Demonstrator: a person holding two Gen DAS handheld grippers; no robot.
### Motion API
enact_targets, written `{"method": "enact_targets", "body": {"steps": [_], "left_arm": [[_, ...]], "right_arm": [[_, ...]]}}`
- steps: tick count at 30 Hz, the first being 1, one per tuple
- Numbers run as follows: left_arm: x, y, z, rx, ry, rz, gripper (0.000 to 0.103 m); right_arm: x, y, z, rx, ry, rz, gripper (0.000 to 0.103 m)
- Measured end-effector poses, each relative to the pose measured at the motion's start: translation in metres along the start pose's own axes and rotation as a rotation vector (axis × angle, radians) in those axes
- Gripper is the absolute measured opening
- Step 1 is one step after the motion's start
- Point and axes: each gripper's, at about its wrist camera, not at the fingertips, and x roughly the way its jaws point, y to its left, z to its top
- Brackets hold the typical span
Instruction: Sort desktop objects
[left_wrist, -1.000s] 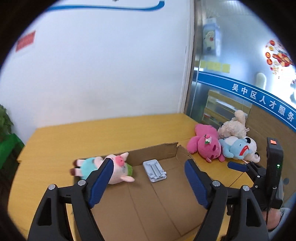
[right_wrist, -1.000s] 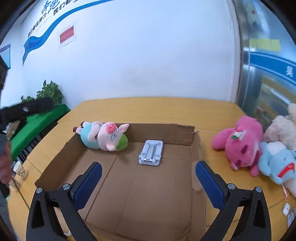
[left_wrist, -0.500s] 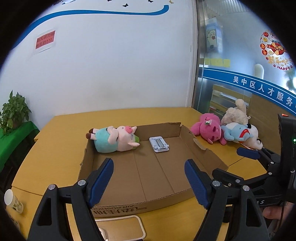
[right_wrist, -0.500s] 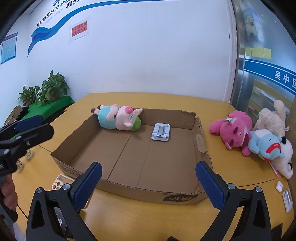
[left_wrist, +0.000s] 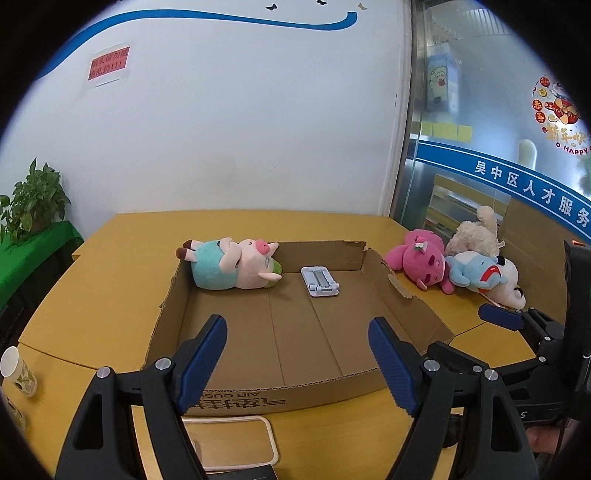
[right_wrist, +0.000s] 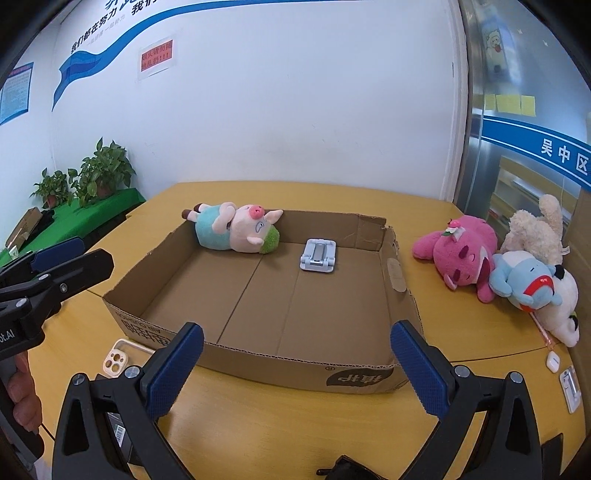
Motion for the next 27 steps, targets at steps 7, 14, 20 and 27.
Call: {"method": "enact_targets", "body": {"steps": [7, 14, 20, 27], "left_arm": [[0.008, 0.0, -0.011, -0.01, 0.026, 0.004, 0.079], [0.014, -0.003, -0.012, -0.005, 0.033, 0.014, 0.079], [0.018, -0.003, -0.024, -0.008, 0.068, -0.007, 0.079], [0.035, -0.008, -0.056, -0.016, 0.182, -0.071, 0.079]], "right_arm": [[0.003, -0.011, -0.008, 0.021, 0.009, 0.032, 0.103], [0.001, -0.014, -0.011, 0.024, -0.002, 0.048, 0.103], [-0.002, -0.027, -0.026, -0.01, 0.013, 0.077, 0.103], [0.009, -0.093, -0.091, 0.081, 0.194, 0.029, 0.103]]}}
